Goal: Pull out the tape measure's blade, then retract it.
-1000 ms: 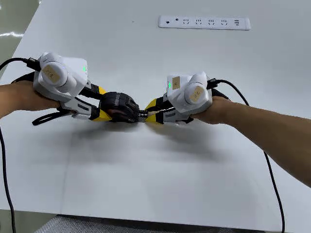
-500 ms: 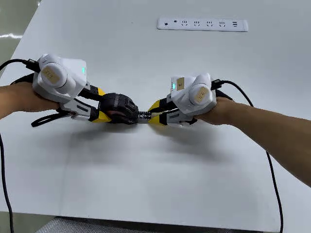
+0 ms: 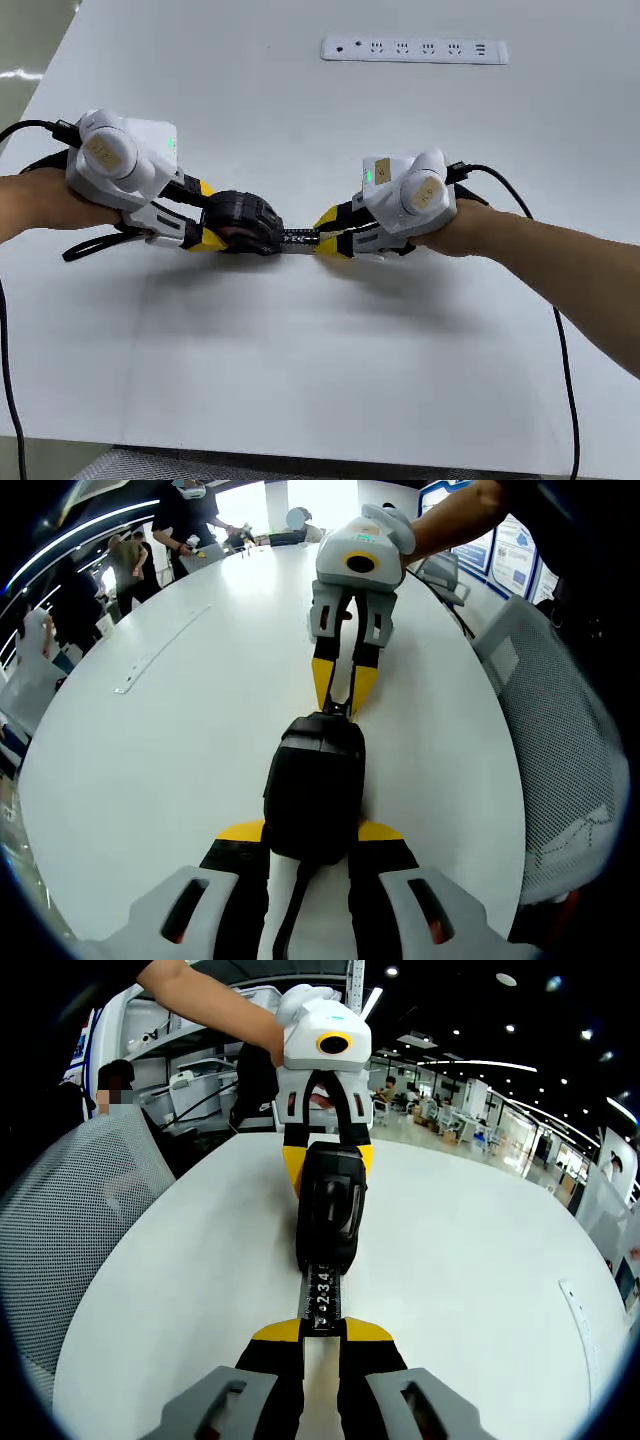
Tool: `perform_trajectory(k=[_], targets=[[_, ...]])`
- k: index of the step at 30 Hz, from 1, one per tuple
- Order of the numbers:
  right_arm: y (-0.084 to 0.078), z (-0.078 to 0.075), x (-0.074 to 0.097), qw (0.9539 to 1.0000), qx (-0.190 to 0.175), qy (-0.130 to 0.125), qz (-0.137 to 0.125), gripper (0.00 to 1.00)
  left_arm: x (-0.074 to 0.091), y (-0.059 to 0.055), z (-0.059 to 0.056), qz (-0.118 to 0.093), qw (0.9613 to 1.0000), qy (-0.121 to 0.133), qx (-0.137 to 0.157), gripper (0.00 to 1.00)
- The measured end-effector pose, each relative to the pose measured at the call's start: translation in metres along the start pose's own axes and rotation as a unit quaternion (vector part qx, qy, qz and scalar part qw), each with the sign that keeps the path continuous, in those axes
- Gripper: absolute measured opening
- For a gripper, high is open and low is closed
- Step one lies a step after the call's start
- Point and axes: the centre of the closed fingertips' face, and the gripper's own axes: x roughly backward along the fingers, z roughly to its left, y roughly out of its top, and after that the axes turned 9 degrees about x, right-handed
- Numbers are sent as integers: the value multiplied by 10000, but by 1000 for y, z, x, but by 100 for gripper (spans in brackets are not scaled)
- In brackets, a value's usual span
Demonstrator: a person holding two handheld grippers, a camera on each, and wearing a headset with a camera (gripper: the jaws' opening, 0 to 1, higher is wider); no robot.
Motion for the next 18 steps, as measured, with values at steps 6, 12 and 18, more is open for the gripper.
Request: perform_trajectory(k=[6,12,18], targets=[[-5,0,7,10000,-10,-20,23,9,-1,1,0,1,10000,1,18,24],[-9,1,13,10000,-39,-28,36,9,-1,1,0,10,10000,0,26,24],[-13,1,17,10000,-55,-32,62,9,-1,1,0,13,10000,5,29,24]])
